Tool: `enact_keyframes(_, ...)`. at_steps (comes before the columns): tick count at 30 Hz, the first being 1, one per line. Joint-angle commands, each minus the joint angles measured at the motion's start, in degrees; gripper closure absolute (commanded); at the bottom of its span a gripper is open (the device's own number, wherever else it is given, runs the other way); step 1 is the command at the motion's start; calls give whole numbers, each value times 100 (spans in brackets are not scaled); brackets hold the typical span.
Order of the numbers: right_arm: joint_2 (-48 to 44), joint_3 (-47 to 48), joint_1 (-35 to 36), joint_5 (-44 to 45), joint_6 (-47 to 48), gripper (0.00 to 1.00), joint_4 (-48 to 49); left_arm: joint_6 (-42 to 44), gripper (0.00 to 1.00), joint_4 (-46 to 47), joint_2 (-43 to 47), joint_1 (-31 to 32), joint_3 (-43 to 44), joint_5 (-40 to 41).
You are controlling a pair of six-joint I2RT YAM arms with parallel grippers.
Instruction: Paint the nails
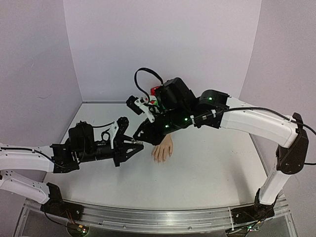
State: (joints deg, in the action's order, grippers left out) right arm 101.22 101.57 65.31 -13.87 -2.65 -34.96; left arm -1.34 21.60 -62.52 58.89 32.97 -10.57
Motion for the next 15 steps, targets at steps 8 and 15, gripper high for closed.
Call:
enact_keyframes(8,-710,-641,-18,-1432,1541,100,421,125,100,-244,243,35,140,-1218)
enact_keyframes(15,-859,-830,-61,-1367,1324,100,689,294,100,-268,205,37,166,-1103)
